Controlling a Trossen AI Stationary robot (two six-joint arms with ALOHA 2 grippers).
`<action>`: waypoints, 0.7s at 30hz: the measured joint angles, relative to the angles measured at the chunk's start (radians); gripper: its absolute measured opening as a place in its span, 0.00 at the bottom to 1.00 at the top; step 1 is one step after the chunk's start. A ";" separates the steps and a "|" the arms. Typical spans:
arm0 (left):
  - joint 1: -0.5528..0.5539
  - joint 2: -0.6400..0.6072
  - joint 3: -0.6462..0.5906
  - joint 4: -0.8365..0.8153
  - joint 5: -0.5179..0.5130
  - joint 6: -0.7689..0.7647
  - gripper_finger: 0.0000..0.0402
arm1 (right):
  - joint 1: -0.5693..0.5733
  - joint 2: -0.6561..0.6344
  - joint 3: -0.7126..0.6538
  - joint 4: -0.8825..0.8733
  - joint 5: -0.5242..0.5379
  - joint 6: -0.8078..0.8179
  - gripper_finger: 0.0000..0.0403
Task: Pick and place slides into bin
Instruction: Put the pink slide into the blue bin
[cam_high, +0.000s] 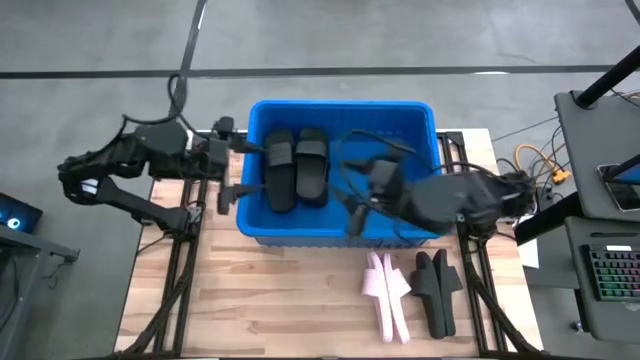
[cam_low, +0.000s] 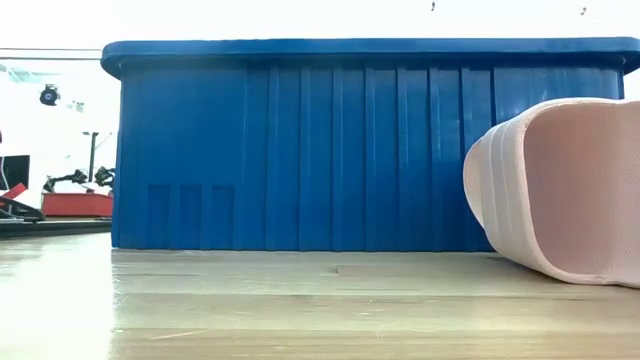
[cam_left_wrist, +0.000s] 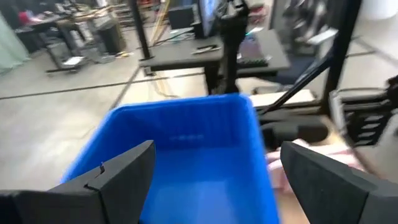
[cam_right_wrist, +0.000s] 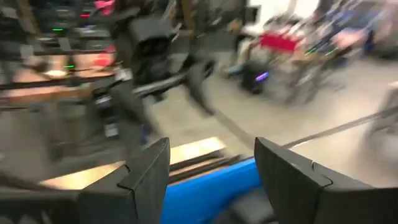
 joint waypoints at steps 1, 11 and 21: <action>0.000 0.014 -0.001 0.024 0.014 -0.012 0.82 | 0.018 -0.008 0.000 -0.002 0.057 -0.033 0.56; 0.000 0.248 -0.029 0.487 0.063 -0.035 0.82 | 0.058 -0.128 0.000 -0.199 -0.059 -0.085 0.56; -0.026 0.460 -0.029 0.783 0.084 -0.036 0.82 | 0.188 -0.271 -0.018 -0.600 -0.062 0.141 0.56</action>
